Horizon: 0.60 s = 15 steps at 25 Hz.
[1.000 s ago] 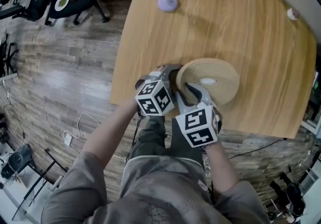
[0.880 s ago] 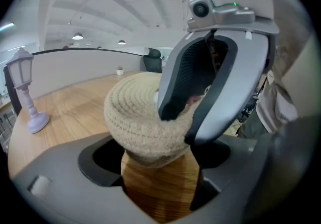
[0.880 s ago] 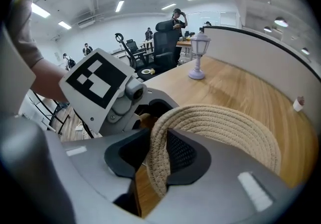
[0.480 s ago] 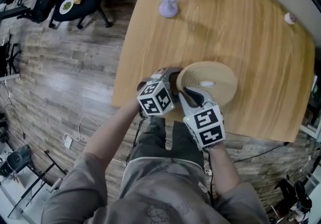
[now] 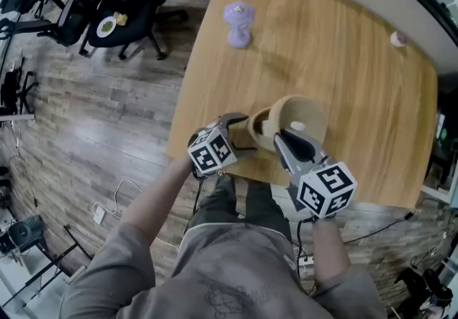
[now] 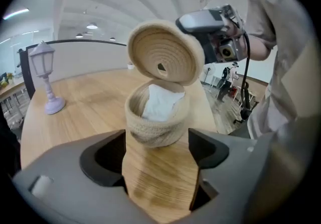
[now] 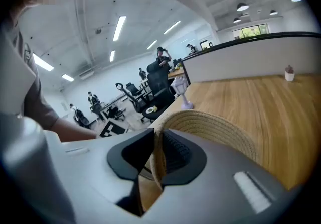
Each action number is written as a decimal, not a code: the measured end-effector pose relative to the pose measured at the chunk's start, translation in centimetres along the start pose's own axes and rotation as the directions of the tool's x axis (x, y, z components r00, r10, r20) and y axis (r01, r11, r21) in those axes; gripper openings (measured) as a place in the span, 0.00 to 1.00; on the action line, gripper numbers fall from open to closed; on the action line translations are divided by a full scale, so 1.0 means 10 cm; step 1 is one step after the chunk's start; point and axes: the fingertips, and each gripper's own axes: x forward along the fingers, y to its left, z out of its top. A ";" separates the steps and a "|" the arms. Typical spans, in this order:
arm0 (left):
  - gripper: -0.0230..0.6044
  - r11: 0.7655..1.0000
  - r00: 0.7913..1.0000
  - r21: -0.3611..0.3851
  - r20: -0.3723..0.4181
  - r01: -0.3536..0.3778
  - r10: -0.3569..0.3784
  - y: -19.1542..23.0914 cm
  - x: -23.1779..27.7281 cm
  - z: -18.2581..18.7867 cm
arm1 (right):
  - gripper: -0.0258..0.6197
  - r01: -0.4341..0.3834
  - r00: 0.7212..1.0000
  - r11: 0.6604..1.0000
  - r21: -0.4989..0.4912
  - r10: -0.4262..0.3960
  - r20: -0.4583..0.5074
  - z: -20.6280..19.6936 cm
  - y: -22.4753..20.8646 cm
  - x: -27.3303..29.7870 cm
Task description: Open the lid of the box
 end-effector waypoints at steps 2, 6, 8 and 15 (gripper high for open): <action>0.66 0.999 1.000 -0.042 0.019 -0.020 0.021 -0.02 -0.21 0.08 | 0.13 0.010 0.998 0.999 0.053 -0.014 0.069 0.16 -0.08 -0.15; 0.61 0.987 0.991 -0.124 0.068 -0.105 0.114 -0.01 -0.66 0.28 | 0.13 0.014 0.982 0.986 0.165 -0.045 0.186 0.45 -0.24 -0.45; 0.57 0.979 0.980 -0.126 0.094 -0.161 0.173 0.00 -0.90 0.45 | 0.13 -0.001 0.968 0.978 0.208 -0.051 0.245 0.61 -0.27 -0.60; 0.37 0.931 0.897 -0.159 0.256 -0.330 0.361 0.15 -1.75 1.25 | 0.13 -0.110 0.899 0.967 0.230 -0.002 0.438 1.28 -0.05 -1.05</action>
